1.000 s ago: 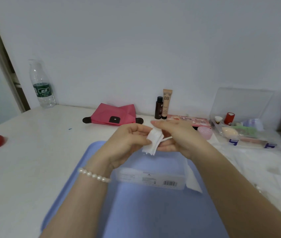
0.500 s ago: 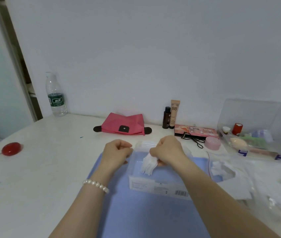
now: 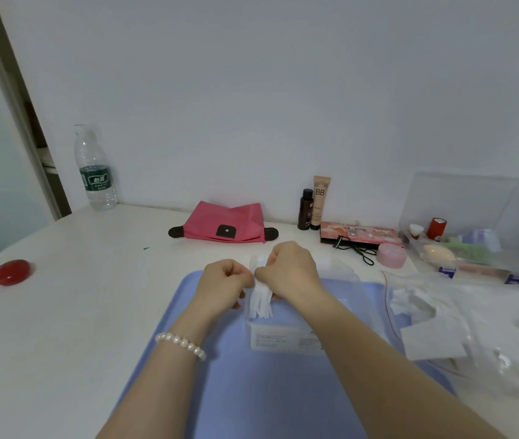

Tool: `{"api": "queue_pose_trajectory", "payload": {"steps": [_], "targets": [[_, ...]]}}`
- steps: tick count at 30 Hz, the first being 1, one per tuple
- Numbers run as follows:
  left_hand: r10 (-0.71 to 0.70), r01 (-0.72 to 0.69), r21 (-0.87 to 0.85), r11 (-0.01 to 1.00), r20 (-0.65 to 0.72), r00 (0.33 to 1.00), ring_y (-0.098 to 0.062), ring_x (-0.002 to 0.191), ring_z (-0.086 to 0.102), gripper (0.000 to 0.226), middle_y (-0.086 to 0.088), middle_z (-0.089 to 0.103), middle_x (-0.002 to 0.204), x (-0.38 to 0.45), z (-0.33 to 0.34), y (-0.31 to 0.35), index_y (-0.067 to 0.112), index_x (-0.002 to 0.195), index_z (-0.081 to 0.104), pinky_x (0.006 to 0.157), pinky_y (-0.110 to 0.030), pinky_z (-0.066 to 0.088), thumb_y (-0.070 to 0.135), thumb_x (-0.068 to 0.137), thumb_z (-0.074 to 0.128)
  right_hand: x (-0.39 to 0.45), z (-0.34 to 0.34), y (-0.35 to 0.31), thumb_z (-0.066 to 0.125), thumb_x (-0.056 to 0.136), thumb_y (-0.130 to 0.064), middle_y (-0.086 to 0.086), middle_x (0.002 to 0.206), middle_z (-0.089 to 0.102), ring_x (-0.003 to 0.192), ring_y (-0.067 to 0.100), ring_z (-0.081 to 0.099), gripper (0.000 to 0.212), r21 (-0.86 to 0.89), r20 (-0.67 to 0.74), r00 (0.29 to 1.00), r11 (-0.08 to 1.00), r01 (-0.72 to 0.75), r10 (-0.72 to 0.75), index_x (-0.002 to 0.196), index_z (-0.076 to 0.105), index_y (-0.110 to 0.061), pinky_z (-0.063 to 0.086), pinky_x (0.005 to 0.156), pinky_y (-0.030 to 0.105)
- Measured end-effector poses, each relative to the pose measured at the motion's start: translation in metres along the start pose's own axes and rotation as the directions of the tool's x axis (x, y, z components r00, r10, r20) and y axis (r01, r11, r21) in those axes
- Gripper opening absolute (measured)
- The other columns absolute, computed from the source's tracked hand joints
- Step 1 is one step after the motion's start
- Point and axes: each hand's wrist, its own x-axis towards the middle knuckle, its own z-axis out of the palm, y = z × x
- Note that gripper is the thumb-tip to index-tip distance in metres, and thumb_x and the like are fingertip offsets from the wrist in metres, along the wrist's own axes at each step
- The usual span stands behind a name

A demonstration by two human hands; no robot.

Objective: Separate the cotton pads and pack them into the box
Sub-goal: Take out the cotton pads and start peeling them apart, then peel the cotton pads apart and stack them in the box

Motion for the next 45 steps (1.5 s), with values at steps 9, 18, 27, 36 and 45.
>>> {"api": "queue_pose_trajectory", "payload": {"steps": [9, 18, 27, 36, 45], "targets": [[0.258, -0.248, 0.183, 0.951, -0.036, 0.965, -0.007, 0.066, 0.041, 0.028, 0.002, 0.053, 0.083, -0.001, 0.011, -0.005, 0.022, 0.066, 0.053, 0.059, -0.011, 0.033, 0.017, 0.070, 0.080, -0.006, -0.016, 0.015, 0.042, 0.097, -0.021, 0.017, 0.100, 0.063, 0.070, 0.029, 0.067, 0.009, 0.343, 0.205, 0.978, 0.934, -0.099, 0.029, 0.090, 0.044, -0.016, 0.058, 0.072, 0.043], [0.265, -0.244, 0.237, 0.940, -0.061, 0.962, -0.010, 0.066, 0.040, 0.022, 0.004, 0.053, 0.083, 0.006, 0.009, -0.009, 0.023, 0.069, 0.057, 0.058, -0.016, 0.031, 0.010, 0.076, 0.072, -0.024, -0.124, 0.051, 0.055, 0.085, 0.006, 0.015, 0.076, 0.065, 0.052, 0.021, 0.064, 0.015, 0.270, -0.047, 0.999, 0.963, 0.021, -0.009, 0.078, 0.059, -0.006, 0.056, 0.050, 0.026], [0.480, -0.472, 0.268, 0.840, 0.039, 0.877, -0.001, 0.077, 0.049, 0.021, 0.013, 0.055, 0.090, -0.019, 0.026, 0.037, 0.031, 0.071, 0.059, 0.065, -0.011, 0.034, 0.017, 0.076, 0.073, -0.052, -0.147, 0.067, 0.072, 0.077, -0.010, -0.006, 0.089, 0.065, 0.085, 0.011, 0.060, 0.015, -0.533, 0.291, 0.954, 0.814, 0.229, -0.077, 0.082, 0.068, -0.023, 0.048, 0.075, 0.022], [0.552, -0.844, 0.479, 0.240, 0.648, 0.525, -0.018, 0.111, 0.049, 0.017, 0.007, 0.066, 0.109, -0.066, 0.100, 0.056, 0.020, 0.079, 0.070, 0.099, -0.031, 0.025, 0.034, 0.071, 0.077, -0.087, -0.124, 0.082, 0.072, 0.075, -0.037, -0.001, 0.112, 0.054, 0.109, 0.019, 0.046, 0.041, -0.898, 0.329, 0.944, 0.316, 0.305, 0.025, 0.110, 0.056, -0.024, 0.029, 0.088, 0.032], [0.399, -0.795, 0.563, -0.227, 0.798, 0.452, -0.015, 0.069, 0.062, 0.019, 0.010, 0.059, 0.051, -0.073, 0.131, 0.032, 0.027, 0.061, 0.070, 0.100, -0.047, 0.042, 0.025, 0.046, 0.081, -0.082, -0.122, 0.098, 0.045, 0.091, -0.018, -0.001, 0.077, 0.047, 0.083, 0.021, 0.046, 0.018, -0.873, 0.232, 0.966, 0.415, 0.258, -0.114, 0.073, 0.042, -0.021, 0.025, 0.074, 0.028]]}}
